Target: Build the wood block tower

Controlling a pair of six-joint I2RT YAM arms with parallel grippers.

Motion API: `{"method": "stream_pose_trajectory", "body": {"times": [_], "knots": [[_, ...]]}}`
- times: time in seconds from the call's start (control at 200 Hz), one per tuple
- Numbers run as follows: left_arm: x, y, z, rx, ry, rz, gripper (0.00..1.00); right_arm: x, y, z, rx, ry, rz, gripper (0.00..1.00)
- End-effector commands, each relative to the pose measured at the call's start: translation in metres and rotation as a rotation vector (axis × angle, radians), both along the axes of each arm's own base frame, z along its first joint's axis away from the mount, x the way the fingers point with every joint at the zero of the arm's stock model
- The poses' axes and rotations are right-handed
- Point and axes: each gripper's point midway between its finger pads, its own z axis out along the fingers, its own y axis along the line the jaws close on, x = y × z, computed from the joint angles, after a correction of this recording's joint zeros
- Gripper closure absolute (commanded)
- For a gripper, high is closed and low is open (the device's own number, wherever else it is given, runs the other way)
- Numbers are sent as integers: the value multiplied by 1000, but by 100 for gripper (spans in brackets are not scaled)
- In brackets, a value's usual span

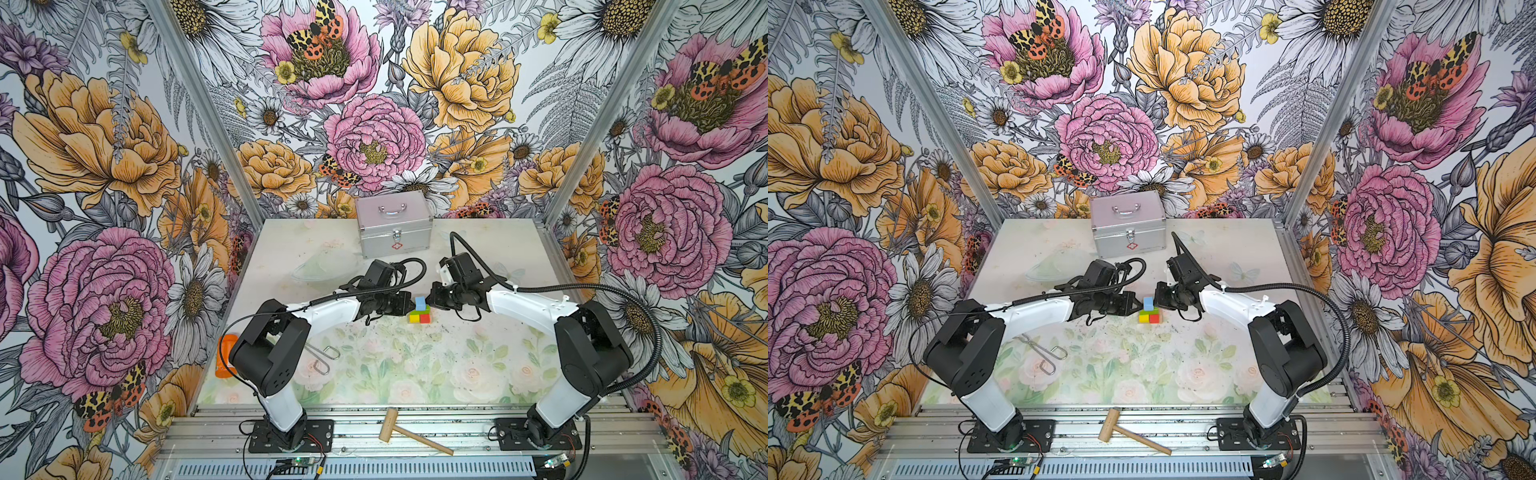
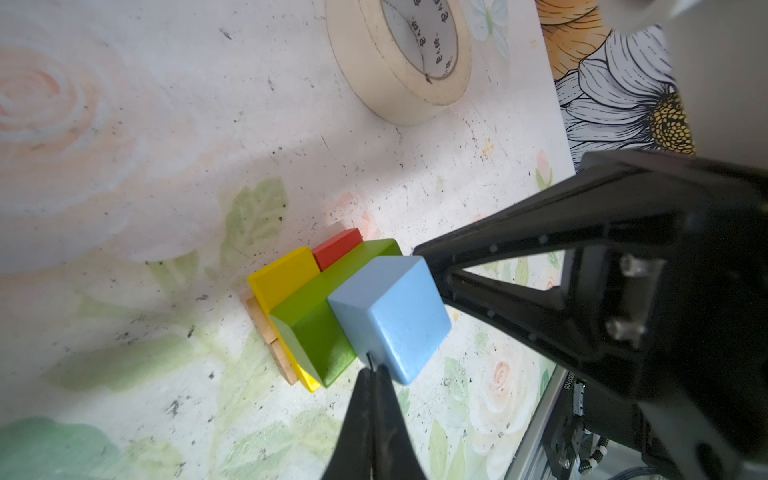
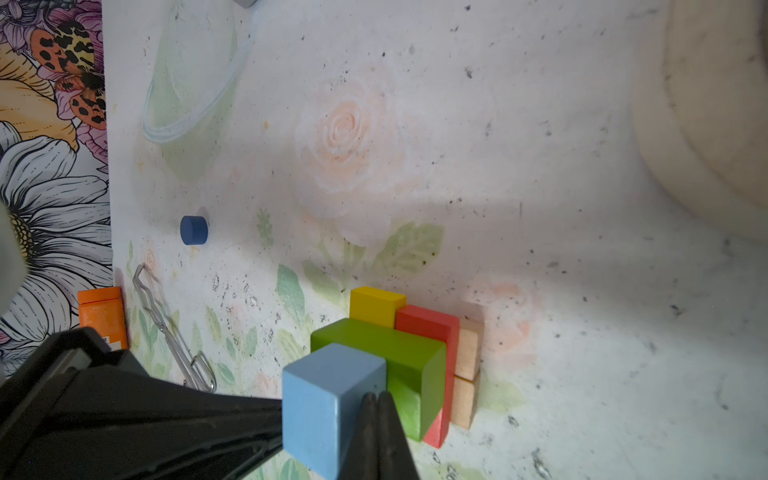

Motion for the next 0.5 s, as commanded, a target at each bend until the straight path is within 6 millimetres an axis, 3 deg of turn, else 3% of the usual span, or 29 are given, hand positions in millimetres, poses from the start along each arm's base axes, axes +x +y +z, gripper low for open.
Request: {"method": "stream_pose_trajectory", "body": {"times": [0.0,0.495], "knots": [[0,-4,5,-6,-10,-14,100,9,12,9,29,-25,7,100],[2,-1,3,9,-11,-5,100,3,8,6,19,-18,-3,100]]}}
